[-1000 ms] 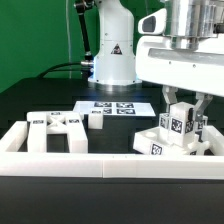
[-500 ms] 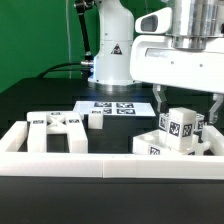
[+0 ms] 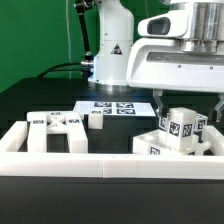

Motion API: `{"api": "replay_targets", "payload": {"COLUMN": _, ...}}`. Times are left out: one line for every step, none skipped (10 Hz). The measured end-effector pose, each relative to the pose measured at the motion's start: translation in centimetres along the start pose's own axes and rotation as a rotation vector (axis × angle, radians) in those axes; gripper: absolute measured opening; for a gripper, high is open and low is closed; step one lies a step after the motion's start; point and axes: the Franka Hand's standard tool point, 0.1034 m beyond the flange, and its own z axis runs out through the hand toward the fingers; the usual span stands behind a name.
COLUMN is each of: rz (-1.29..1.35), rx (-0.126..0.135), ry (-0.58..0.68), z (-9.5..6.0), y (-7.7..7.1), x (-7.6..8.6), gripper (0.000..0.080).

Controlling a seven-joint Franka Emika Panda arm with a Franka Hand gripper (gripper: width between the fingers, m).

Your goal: Assemble chair

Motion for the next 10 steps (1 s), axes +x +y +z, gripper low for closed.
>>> {"api": "replay_targets", "payload": {"rz": -0.114, "rx": -0.001, "ry": -0.002, "z": 0.19, "y": 0.22, "x": -0.18, "gripper": 0.0649}}
{"api": "replay_targets", "payload": {"rz": -0.180, "rx": -0.002, "ry": -0.003, "z": 0.40, "y": 0.35, "x": -0.39, "gripper": 0.0649}}
{"api": "replay_targets", "payload": {"rz": -0.232, "rx": -0.003, "ry": -0.006, "z": 0.63, "y": 0.47, "x": -0.65, "gripper": 0.0649}}
{"api": "replay_targets", "payload": {"rz": -0.355, "rx": -0.008, "ry": -0.005, "z": 0.51, "y": 0.77, "x": -0.47, "gripper": 0.0649}}
{"api": "replay_targets", "payload": {"rz": -0.368, "rx": -0.007, "ry": -0.003, "z": 0.47, "y": 0.89, "x": -0.36, "gripper": 0.0649}}
{"api": "replay_targets", "payload": {"rz": -0.359, "rx": -0.008, "ry": -0.005, "z": 0.55, "y": 0.86, "x": -0.41, "gripper": 0.0606}}
{"api": "replay_targets", "payload": {"rz": -0.358, "rx": -0.008, "ry": -0.005, "z": 0.56, "y": 0.89, "x": -0.41, "gripper": 0.0606}}
{"api": "replay_targets", "payload": {"rz": -0.358, "rx": -0.008, "ry": -0.005, "z": 0.57, "y": 0.90, "x": -0.41, "gripper": 0.0470}}
{"api": "replay_targets", "payload": {"rz": -0.358, "rx": -0.008, "ry": -0.005, "z": 0.58, "y": 0.90, "x": -0.42, "gripper": 0.0323}}
{"api": "replay_targets", "payload": {"rz": -0.355, "rx": -0.008, "ry": -0.005, "z": 0.58, "y": 0.90, "x": -0.42, "gripper": 0.0323}}
